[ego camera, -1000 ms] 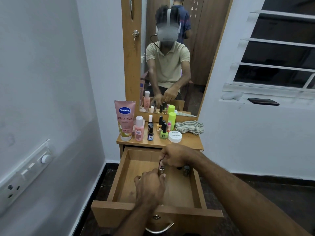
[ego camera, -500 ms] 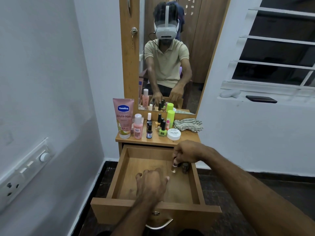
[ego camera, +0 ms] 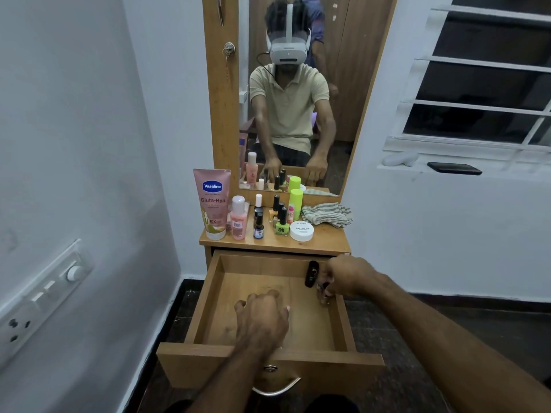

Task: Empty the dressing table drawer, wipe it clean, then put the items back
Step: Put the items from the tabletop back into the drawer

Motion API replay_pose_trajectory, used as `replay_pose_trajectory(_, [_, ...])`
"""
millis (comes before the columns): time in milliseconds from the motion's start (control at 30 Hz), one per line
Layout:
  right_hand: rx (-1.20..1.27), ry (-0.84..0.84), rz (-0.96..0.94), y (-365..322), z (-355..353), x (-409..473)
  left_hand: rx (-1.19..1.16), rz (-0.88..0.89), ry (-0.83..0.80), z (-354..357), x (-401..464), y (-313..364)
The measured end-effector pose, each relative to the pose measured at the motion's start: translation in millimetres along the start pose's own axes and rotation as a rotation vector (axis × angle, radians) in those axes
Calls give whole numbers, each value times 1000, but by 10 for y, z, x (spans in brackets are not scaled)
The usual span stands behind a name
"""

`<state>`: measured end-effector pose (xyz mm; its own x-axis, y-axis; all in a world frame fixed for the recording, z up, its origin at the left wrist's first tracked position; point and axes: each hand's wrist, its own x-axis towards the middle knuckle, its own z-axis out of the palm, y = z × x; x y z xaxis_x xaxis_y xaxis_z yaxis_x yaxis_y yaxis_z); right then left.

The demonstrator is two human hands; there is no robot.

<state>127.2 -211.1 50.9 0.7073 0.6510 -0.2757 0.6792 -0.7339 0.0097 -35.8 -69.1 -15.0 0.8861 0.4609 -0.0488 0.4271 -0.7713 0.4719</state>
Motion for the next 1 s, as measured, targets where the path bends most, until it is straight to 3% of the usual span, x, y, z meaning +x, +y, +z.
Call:
replay_pose_trajectory(267, [-42,113,30,4,245,27,3,1,-14,-19,3,2])
replay_pose_trajectory(1000, [-165,147,41,-94,353,76,-11,-7,-7,20,18,-16])
